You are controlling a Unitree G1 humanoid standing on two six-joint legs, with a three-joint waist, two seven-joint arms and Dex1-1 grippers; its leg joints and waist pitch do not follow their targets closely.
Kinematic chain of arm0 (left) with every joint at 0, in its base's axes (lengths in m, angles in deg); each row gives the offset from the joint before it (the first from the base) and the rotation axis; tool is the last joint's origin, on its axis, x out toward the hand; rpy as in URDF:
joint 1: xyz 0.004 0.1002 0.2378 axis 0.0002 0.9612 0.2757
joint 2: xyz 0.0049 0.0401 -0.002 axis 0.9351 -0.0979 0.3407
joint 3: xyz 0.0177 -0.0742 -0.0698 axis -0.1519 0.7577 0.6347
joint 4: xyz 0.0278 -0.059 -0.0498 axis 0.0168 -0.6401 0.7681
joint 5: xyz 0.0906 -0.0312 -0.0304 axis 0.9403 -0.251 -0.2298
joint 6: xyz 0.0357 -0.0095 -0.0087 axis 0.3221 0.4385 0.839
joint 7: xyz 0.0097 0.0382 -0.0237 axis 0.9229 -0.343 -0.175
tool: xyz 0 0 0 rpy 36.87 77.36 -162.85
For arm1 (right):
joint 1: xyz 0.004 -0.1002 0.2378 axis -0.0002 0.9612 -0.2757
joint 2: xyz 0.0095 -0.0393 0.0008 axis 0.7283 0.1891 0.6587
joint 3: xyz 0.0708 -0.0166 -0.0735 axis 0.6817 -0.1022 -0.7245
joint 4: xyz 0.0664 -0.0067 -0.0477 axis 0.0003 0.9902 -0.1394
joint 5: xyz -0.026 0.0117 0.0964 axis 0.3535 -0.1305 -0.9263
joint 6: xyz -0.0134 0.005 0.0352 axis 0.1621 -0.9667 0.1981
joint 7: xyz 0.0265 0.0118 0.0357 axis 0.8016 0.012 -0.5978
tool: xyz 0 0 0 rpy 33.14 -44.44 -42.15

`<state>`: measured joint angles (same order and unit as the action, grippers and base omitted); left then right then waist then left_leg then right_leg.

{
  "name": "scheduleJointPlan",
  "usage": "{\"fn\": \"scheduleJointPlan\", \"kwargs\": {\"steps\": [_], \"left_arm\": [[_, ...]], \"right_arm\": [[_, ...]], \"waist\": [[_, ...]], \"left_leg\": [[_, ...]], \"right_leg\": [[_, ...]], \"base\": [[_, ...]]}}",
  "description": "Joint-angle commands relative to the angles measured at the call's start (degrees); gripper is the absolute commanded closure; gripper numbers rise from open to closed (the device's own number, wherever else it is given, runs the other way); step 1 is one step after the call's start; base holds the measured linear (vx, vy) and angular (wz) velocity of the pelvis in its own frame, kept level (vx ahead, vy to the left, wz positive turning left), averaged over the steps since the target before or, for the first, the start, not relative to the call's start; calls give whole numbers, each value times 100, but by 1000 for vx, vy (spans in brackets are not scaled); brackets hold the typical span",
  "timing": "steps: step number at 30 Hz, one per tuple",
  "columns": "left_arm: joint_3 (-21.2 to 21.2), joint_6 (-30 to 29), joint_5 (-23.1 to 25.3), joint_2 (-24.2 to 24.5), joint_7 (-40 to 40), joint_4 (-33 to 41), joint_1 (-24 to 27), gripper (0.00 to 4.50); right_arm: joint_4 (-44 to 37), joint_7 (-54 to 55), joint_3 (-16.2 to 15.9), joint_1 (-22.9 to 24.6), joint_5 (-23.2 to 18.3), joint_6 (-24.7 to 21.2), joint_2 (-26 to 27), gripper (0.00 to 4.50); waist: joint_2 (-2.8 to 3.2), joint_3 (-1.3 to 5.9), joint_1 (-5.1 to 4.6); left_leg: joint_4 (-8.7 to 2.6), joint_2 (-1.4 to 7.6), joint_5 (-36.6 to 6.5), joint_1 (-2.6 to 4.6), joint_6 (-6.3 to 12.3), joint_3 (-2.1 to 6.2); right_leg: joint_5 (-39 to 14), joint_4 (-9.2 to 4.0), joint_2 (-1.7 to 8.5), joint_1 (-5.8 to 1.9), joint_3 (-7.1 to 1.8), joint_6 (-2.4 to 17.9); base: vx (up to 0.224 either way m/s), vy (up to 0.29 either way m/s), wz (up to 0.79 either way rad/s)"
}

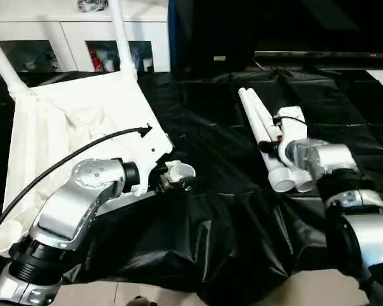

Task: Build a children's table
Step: Pick table leg

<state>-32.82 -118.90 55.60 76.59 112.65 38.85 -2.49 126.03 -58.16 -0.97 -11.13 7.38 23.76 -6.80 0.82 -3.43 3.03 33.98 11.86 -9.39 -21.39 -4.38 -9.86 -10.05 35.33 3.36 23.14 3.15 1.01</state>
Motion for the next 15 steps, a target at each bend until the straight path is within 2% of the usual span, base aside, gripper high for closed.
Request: {"fn": "scheduleJointPlan", "kwargs": {"steps": [1, 2, 8, 9, 15], "left_arm": [[-48, 0, 22, 52, -20, 96, -43, 18], [-49, -3, 27, 72, -24, 107, -29, 7], [-72, -19, 53, 66, -23, 131, -19, 7], [-76, -22, 57, 55, -25, 129, -24, 0], [-106, -7, 78, 41, -42, 100, -51, 0]], "right_arm": [[72, -95, -63, -130, 22, -88, 10, 160], [132, -148, -94, -190, 33, -288, 24, 160], [523, -422, -182, -309, 70, -649, 51, 160], [577, -442, -181, -310, 73, -677, 54, 186], [702, -425, -215, -262, 119, -687, 38, 232]], "waist": [[30, 416, 9], [24, 416, 13], [36, 415, 27], [38, 414, 34], [38, 416, 45]], "left_leg": [[-329, 46, -1380, 79, -218, -6], [-329, 47, -1348, 72, -213, -8], [-328, 55, -1366, 75, -222, -8], [-329, 57, -1363, 76, -226, -8], [-326, 58, -1362, 78, -242, -8]], "right_leg": [[-1138, -370, 318, -278, -206, 1196], [-1105, -368, 320, -284, -207, 1200], [-1095, -360, 323, -279, -205, 1244], [-1095, -360, 327, -280, -206, 1238], [-1132, -360, 333, -276, -205, 1227]], "base": [[0, 0, 0], [0, 0, 0], [0, 0, 0], [0, 0, 0], [0, 0, 0]]}}
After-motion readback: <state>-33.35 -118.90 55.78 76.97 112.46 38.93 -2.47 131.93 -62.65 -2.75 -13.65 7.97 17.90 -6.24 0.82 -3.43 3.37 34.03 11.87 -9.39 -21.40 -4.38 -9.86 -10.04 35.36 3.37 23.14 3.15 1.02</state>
